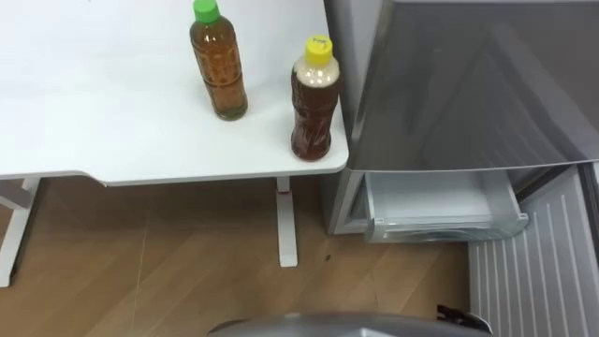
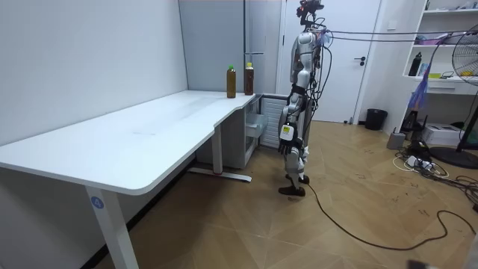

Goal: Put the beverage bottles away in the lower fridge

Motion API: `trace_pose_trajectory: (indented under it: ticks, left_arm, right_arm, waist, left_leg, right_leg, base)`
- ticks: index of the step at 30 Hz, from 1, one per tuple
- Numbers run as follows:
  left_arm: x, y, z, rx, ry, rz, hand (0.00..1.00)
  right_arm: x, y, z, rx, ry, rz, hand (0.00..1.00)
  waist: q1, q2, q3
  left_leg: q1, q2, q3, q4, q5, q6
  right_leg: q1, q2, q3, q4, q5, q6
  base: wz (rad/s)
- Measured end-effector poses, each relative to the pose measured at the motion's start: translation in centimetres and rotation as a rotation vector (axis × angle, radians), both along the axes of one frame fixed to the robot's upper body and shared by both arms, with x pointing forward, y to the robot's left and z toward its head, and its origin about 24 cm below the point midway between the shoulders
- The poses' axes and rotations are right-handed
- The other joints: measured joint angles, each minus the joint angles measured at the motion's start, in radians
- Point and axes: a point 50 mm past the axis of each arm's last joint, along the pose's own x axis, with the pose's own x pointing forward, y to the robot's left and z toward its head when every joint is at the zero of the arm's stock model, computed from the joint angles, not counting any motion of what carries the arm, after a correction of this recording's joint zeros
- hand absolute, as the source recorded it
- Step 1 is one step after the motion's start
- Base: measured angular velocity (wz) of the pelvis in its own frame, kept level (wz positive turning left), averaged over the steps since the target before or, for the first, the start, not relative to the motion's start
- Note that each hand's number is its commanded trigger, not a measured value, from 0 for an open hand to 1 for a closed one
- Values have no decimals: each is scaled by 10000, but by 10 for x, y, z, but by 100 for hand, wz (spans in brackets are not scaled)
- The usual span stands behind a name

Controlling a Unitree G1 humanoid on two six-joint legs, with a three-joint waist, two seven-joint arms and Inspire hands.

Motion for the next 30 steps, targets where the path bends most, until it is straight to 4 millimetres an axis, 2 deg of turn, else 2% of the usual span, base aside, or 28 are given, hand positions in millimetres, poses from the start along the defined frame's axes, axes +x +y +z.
trace_pose_trajectory:
  ticks: [21, 30]
  left_arm:
    - [-1, 0, 0, -10, 79, 23, 0]
    - [-2, 0, 0, 11, 145, 73, 0]
  right_arm:
    - [0, 0, 0, -48, 7, -16, 0]
    - [0, -1, 0, -122, 14, -25, 0]
  waist:
    - [0, 48, -27]
    - [0, 69, -10]
  left_leg:
    - [3, -2, 1, -9, 0, 0]
    - [-2, -3, -31, 1, 0, 0]
  right_leg:
    - [-3, 3, -12, -2, 1, -1]
    - [8, -2, -46, -1, 1, -1]
  base:
    - [0]
    - [0]
